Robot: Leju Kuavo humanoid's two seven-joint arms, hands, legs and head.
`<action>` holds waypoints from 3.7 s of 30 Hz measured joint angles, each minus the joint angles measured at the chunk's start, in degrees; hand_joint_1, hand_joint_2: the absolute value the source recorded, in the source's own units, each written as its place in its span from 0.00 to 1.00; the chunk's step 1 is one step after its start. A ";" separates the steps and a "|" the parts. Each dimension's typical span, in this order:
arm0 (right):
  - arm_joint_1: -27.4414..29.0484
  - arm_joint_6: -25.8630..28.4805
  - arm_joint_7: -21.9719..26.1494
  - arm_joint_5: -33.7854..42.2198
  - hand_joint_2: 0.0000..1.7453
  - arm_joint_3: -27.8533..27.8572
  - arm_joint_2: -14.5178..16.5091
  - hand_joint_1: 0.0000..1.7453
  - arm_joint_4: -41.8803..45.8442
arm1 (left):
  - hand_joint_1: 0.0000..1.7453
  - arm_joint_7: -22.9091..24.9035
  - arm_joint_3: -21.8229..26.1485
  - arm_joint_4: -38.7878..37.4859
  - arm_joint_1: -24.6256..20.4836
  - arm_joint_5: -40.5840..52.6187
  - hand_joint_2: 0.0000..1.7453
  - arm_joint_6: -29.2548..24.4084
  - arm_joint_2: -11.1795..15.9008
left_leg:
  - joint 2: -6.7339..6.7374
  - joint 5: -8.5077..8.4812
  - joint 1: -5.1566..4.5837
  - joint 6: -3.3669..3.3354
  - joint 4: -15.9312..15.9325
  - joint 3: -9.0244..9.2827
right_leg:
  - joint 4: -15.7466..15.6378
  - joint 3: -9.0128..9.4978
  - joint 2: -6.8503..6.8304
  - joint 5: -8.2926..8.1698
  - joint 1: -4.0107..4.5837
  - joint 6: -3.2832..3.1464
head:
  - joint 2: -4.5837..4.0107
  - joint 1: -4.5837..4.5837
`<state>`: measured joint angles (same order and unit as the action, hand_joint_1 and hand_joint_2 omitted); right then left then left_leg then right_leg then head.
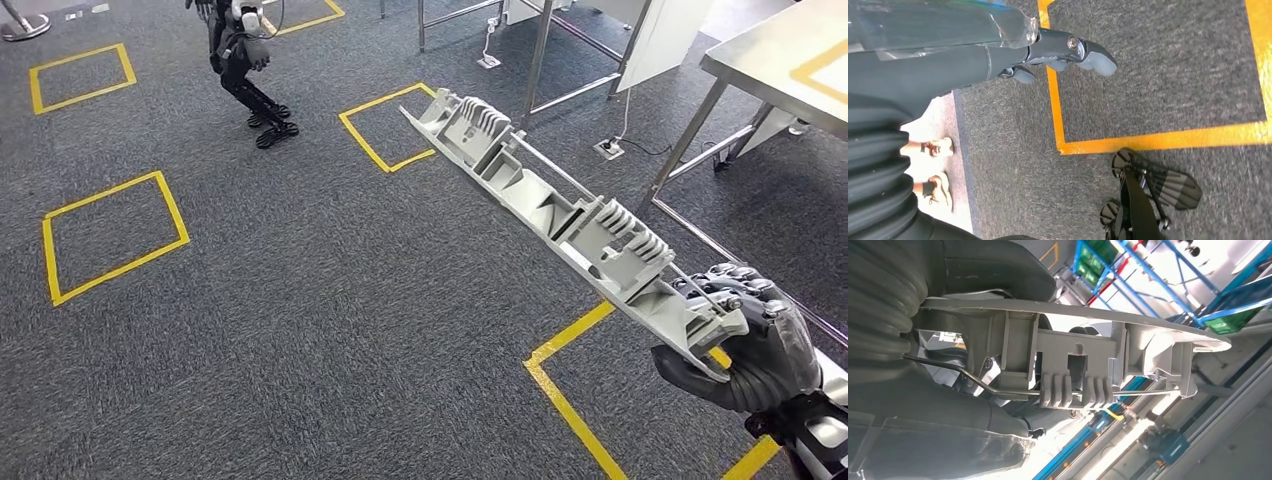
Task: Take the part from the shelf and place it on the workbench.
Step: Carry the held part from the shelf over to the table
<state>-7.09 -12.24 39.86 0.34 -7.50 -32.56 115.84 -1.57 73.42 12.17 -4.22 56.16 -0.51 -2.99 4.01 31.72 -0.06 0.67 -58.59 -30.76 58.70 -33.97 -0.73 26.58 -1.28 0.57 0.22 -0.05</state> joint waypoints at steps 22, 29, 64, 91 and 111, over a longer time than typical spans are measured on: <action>-8.02 -15.56 -1.36 6.42 1.00 -11.98 7.84 1.00 -4.46 | 0.00 0.19 -0.01 -0.26 -0.74 1.27 1.00 0.10 -0.58 | -0.54 -2.82 0.11 -2.39 2.47 0.13 | 13.06 -6.02 0.73 4.57 -0.09 2.08 | -0.01 0.51; -12.48 -17.29 -5.30 9.69 1.00 -16.82 12.06 1.00 -5.21 | 0.00 0.27 -0.01 -0.24 -1.20 1.26 1.00 0.19 -0.68 | 2.23 -2.04 -0.17 -0.56 1.80 0.29 | -0.06 0.48 -0.66 0.21 0.35 0.08 | -0.01 0.29; -17.25 -13.01 -7.22 7.45 1.00 -20.26 15.33 1.00 -6.93 | 0.00 0.19 -0.05 -0.24 -1.12 2.00 1.00 1.83 -1.04 | -3.55 4.15 0.30 0.29 -9.95 -5.49 | -0.96 0.58 1.13 -0.41 0.41 -1.52 | 0.00 0.25; -21.35 -7.58 -6.59 8.67 1.00 -24.43 14.31 1.00 -11.72 | 0.00 -1.52 -0.03 -0.24 -1.10 1.85 1.00 4.20 -0.73 | -1.14 -2.21 0.49 -0.39 1.23 -0.71 | -0.78 0.74 0.20 0.10 0.59 -0.52 | -0.01 0.69; -22.82 -7.57 -5.85 9.00 1.00 -24.67 14.14 1.00 -12.81 | 0.00 -1.51 -0.01 -0.24 -0.75 1.60 1.00 4.19 -0.57 | -3.98 -3.14 0.67 -2.77 1.59 -1.26 | 15.07 -7.23 1.36 7.31 0.44 1.54 | -0.01 0.71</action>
<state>-29.90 -19.81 34.00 9.34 -32.16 -18.42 103.03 -3.08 73.41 11.93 -4.97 57.76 3.67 -3.56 0.02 28.58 0.61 -2.09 -56.99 -32.02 73.77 -41.20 0.64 33.89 -0.84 2.11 0.22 0.65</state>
